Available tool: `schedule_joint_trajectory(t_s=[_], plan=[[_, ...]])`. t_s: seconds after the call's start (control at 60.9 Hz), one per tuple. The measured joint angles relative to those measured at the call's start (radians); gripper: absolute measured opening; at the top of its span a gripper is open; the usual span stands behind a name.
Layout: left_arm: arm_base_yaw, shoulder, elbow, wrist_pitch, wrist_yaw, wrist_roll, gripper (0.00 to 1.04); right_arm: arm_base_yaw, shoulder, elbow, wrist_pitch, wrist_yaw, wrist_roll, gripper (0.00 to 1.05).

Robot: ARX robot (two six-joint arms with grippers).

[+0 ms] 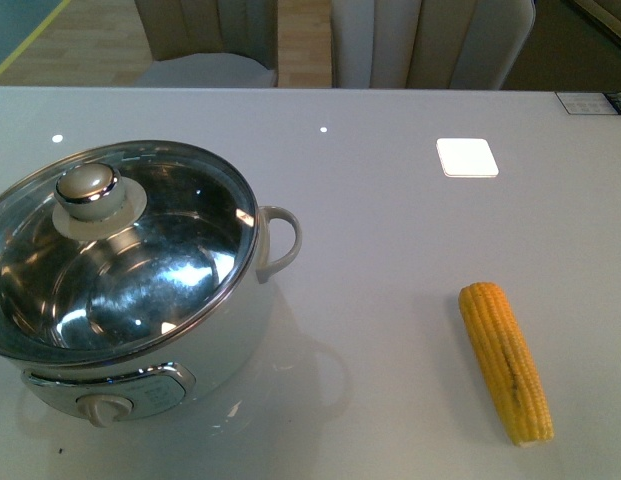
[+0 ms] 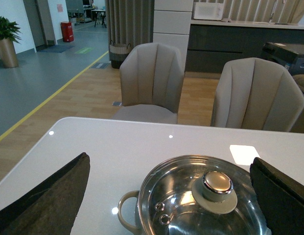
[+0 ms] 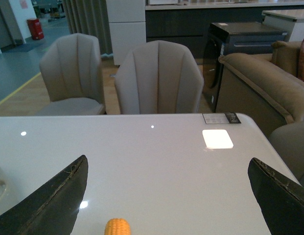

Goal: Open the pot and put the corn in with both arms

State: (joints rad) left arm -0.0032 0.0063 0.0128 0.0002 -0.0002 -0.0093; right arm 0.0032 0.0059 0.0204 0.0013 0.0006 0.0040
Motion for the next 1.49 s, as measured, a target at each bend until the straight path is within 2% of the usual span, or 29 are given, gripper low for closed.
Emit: schedule_joint_trajectory(t_s=[0.64,0.656,0.755,0.87,0.952,1.116,1.329,1.493], plan=[[0.0,0.0,0.0,0.0,0.0,0.0,0.98,0.0,0.0,0.0,0.0,0.0,0.0,0.96],[-0.002,0.003,0.002,-0.005,-0.01,-0.003,0.98,0.0,0.0,0.0,0.0,0.0,0.0,0.96],[-0.102,0.159,0.115,-0.282,-0.22,-0.072,0.98,0.0,0.0,0.0,0.0,0.002,0.0,0.96],[-0.191,0.272,0.169,-0.318,-0.259,-0.104,0.98,0.0,-0.001,0.0,0.0,0.001,0.0,0.96],[-0.22,0.359,0.206,-0.243,-0.258,-0.112,0.98,0.0,-0.001,0.0,0.0,0.001,0.0,0.96],[-0.272,0.635,0.254,0.031,-0.227,-0.105,0.98,0.0,-0.001,0.0,0.0,0.001,0.0,0.96],[-0.303,1.159,0.314,0.46,-0.233,-0.107,0.98,0.0,-0.001,0.0,0.0,0.001,0.0,0.96],[-0.315,1.484,0.396,0.655,-0.238,-0.1,0.98,0.0,-0.001,0.0,0.0,0.001,0.0,0.96]])
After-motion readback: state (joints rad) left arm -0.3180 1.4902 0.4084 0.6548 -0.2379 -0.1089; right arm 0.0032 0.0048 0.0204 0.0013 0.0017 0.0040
